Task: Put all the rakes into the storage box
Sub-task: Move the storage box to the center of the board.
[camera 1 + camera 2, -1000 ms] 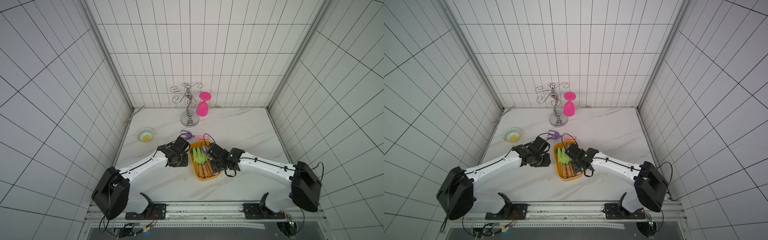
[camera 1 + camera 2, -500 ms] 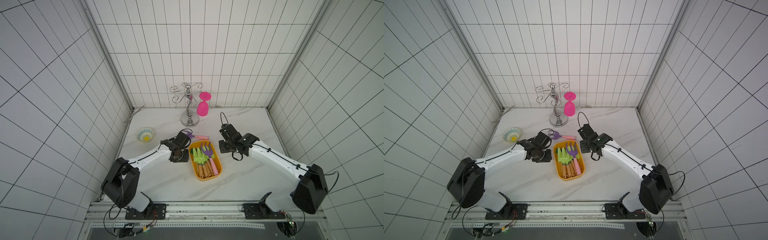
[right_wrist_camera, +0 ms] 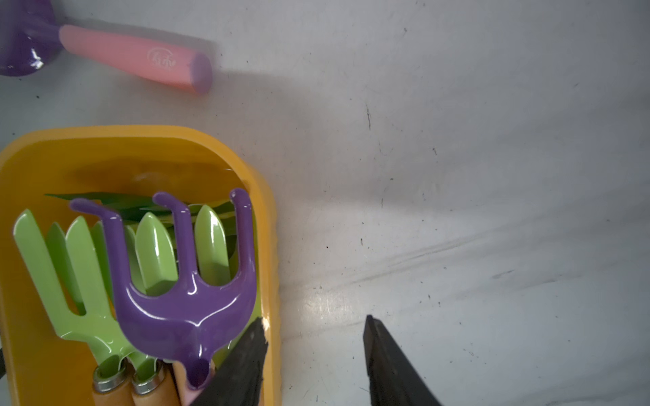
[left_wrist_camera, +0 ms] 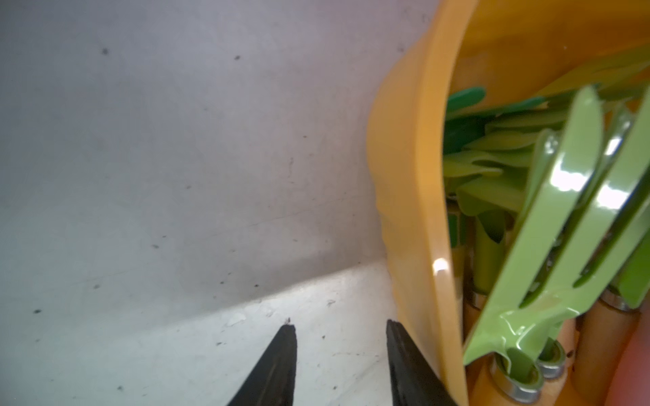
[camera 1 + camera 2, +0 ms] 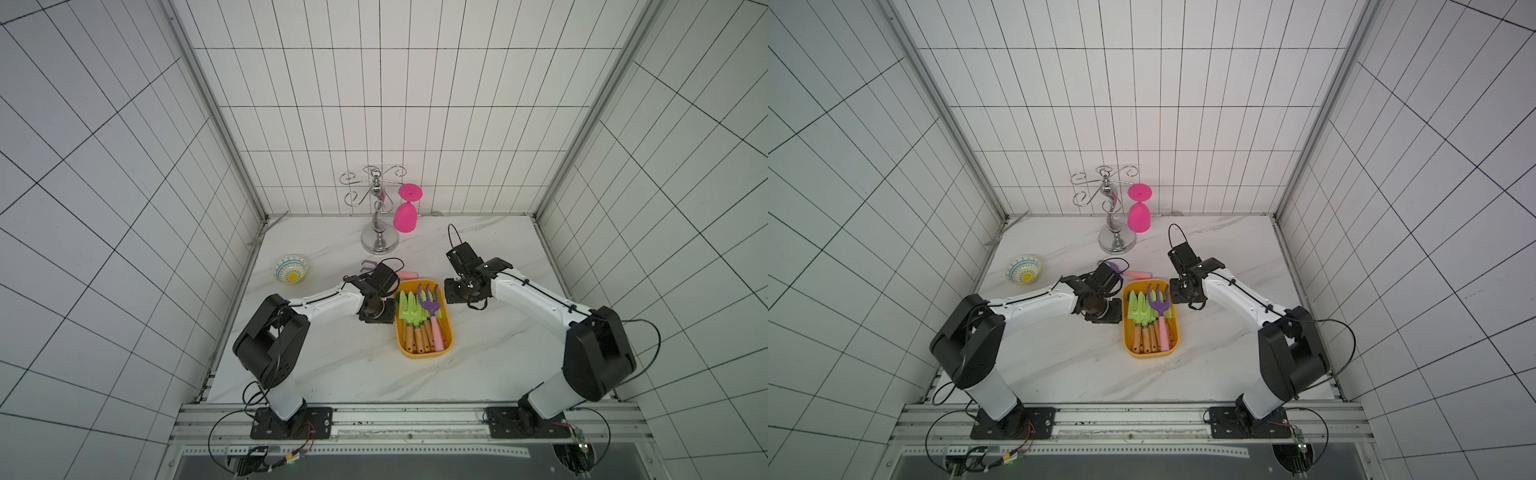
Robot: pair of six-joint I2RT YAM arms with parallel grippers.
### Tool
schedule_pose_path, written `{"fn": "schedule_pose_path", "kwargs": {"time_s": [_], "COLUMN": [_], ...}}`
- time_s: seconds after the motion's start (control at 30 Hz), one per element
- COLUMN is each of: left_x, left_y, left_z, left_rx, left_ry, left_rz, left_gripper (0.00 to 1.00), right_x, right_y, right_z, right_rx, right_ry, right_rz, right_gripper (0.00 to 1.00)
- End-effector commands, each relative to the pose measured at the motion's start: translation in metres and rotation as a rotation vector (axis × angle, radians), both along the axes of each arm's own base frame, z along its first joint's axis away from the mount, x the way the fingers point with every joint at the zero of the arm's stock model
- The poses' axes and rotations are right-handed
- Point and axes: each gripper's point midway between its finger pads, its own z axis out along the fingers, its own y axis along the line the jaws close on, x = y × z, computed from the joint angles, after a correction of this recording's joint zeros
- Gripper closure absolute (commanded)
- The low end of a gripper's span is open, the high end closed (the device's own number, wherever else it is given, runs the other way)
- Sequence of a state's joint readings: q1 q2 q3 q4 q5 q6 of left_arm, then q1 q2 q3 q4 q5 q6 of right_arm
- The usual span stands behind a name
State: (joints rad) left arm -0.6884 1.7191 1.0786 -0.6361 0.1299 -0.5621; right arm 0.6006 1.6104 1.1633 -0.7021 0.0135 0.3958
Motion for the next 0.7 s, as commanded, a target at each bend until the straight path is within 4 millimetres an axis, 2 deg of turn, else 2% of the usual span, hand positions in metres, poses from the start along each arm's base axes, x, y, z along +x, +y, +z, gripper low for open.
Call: {"fn": "schedule_pose_path", "kwargs": {"time_s": [0.0, 0.13, 0.27, 0.3, 0.4, 0.57, 0.67], "left_x": [0.008, 0.012, 0.014, 0.016, 0.024, 0.051, 0.074], "left_y": [-0.029, -0.042, -0.061, -0.060, -0.039, -0.003, 0.006], "left_z": [0.007, 0.005, 0.008, 0.009, 0.015, 0.057, 0.074], "left_rx": [-0.102, -0.127, -0.155, -0.139, -0.066, -0.046, -0.083], "left_ry": [-0.011, -0.003, 0.003, 0.005, -0.029, -0.149, -0.180], "left_rz": [-0.006, -0.022, -0.069, -0.065, -0.017, 0.119, 0.213], "left_gripper": [0.56, 0.56, 0.55, 0.55, 0.54, 0.45, 0.40], "right_x": [-0.007, 0.003, 0.013, 0.017, 0.018, 0.019, 0.018], "right_y": [0.003, -0.003, -0.015, -0.018, -0.030, -0.035, -0.037], "right_z": [-0.018, -0.025, -0.021, -0.019, -0.012, 0.011, 0.024], "right_rx": [0.017, 0.016, 0.022, 0.025, 0.026, 0.051, 0.056], "right_ry": [0.101, 0.119, 0.106, 0.099, 0.108, 0.076, 0.054], "right_rz": [-0.005, -0.046, -0.075, -0.081, -0.098, -0.069, -0.068], "right_gripper": [0.51, 0.52, 0.52, 0.52, 0.52, 0.52, 0.51]}}
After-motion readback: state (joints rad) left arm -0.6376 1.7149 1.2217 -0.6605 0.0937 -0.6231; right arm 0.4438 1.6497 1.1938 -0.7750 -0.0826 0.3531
